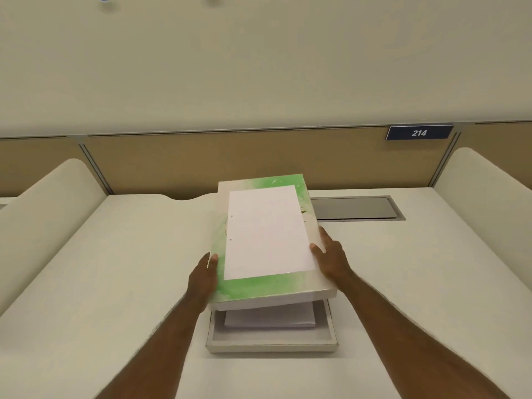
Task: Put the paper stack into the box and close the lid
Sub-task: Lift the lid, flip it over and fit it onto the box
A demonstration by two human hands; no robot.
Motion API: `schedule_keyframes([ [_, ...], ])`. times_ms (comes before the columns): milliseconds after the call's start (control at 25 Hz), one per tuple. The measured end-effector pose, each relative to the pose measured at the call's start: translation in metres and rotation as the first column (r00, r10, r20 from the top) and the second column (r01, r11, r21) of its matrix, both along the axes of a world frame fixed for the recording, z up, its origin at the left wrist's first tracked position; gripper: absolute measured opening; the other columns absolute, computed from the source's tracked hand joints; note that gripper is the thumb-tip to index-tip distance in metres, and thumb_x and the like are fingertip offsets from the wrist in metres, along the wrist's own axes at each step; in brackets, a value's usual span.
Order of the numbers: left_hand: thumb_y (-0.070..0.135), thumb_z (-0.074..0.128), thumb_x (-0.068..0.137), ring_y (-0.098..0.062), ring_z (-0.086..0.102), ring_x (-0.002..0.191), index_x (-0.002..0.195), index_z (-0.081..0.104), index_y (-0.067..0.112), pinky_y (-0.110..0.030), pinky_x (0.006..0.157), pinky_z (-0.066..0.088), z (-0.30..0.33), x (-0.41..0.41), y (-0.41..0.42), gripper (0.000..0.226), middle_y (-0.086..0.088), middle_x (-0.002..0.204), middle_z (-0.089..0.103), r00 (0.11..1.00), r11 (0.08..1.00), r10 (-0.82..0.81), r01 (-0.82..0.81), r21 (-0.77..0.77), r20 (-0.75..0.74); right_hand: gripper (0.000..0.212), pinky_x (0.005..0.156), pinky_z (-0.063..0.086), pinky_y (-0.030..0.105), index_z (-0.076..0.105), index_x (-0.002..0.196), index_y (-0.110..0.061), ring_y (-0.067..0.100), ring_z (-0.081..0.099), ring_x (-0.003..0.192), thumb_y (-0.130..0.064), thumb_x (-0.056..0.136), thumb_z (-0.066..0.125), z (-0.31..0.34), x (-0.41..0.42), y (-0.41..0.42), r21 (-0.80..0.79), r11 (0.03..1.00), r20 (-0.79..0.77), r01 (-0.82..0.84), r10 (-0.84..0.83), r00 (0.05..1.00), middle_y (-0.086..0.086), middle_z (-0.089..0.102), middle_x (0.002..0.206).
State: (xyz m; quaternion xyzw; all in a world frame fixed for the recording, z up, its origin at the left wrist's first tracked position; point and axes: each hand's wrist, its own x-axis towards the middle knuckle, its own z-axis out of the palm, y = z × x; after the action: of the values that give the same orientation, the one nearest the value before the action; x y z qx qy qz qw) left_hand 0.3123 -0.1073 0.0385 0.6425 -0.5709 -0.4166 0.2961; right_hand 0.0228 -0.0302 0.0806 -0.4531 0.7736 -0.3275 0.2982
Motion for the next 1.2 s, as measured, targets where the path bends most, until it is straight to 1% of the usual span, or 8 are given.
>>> schedule_keyframes([
  [120,0.069,0.026,0.08,-0.03,0.054,0.127,0.137,0.051,0.019,-0.047,0.11,0.041,-0.021,0.004,-0.011,0.08,-0.009,0.138,0.059,0.999,0.999,-0.016,0.015,0.037,0.044,0.061,0.111,0.034,0.044,0.016,0.151,-0.019,0.036,0.044,0.128,-0.032,0.098,0.043,-0.009,0.002,0.002,0.006,1.0,-0.019,0.02,-0.02,1.0,0.022,0.043,0.138],
  [360,0.042,0.036,0.099,-0.029,0.052,0.129,0.141,0.048,0.02,-0.044,0.111,0.039,-0.023,0.003,-0.006,0.049,-0.009,0.142,0.056,0.998,0.995,-0.044,0.039,0.09,0.051,0.06,0.109,0.034,0.04,0.015,0.152,-0.022,0.036,0.043,0.127,-0.032,0.098,0.042,-0.031,0.002,0.008,0.056,0.998,-0.02,0.036,-0.035,0.999,0.024,0.043,0.136],
  [720,0.036,0.036,0.101,-0.033,0.049,0.131,0.148,0.037,0.025,-0.039,0.11,0.038,-0.018,0.008,0.023,0.048,-0.012,0.143,0.053,0.993,0.996,-0.045,0.037,0.077,0.108,0.061,0.105,0.038,0.04,0.02,0.151,-0.022,0.036,0.048,0.125,-0.037,0.097,0.044,-0.052,0.006,0.031,0.133,0.991,-0.081,0.015,-0.005,0.997,0.023,0.052,0.133],
  [800,0.033,0.036,0.102,-0.035,0.056,0.119,0.152,0.027,0.029,-0.038,0.1,0.041,-0.016,0.009,0.03,0.051,-0.019,0.13,0.061,0.991,0.997,-0.03,0.022,0.067,0.129,0.062,0.103,0.04,0.04,0.02,0.151,-0.023,0.036,0.05,0.124,-0.039,0.096,0.044,-0.054,0.008,0.037,0.138,0.99,-0.117,0.019,-0.003,0.993,0.022,0.053,0.13],
  [840,0.031,0.036,0.102,-0.035,0.061,0.103,0.152,0.024,0.03,-0.037,0.091,0.043,-0.017,0.01,0.033,0.052,-0.023,0.111,0.064,0.989,0.998,-0.029,0.022,0.053,0.142,0.062,0.102,0.041,0.04,0.021,0.151,-0.023,0.036,0.05,0.123,-0.04,0.096,0.043,-0.055,0.01,0.04,0.134,0.991,-0.134,0.022,-0.004,0.991,0.022,0.054,0.129],
  [960,0.024,0.037,0.101,-0.021,0.044,0.058,0.15,0.032,0.028,-0.033,0.062,0.039,-0.023,0.014,0.041,0.05,-0.008,0.065,0.045,0.985,0.998,-0.061,0.062,-0.003,0.16,0.061,0.101,0.042,0.04,0.021,0.15,-0.022,0.036,0.052,0.121,-0.04,0.096,0.043,-0.059,0.015,0.05,0.099,0.995,-0.174,0.032,-0.015,0.985,0.02,0.055,0.128],
  [1040,0.018,0.037,0.101,-0.016,0.033,0.05,0.147,0.041,0.023,-0.028,0.051,0.032,-0.027,0.018,0.045,0.046,0.0,0.057,0.035,0.982,0.995,-0.083,0.091,-0.039,0.171,0.061,0.1,0.042,0.04,0.021,0.15,-0.024,0.036,0.052,0.121,-0.04,0.095,0.043,-0.06,0.017,0.056,0.091,0.995,-0.183,0.042,-0.024,0.983,0.02,0.055,0.127],
  [1200,0.016,0.036,0.1,-0.017,0.035,0.051,0.145,0.043,0.024,-0.027,0.051,0.033,-0.029,0.022,0.052,0.046,-0.004,0.061,0.04,0.968,0.989,-0.124,0.138,-0.052,0.219,0.061,0.098,0.043,0.041,0.021,0.15,-0.027,0.035,0.052,0.12,-0.041,0.095,0.043,-0.063,0.019,0.063,0.103,0.993,-0.204,0.051,-0.029,0.979,0.018,0.054,0.126],
])
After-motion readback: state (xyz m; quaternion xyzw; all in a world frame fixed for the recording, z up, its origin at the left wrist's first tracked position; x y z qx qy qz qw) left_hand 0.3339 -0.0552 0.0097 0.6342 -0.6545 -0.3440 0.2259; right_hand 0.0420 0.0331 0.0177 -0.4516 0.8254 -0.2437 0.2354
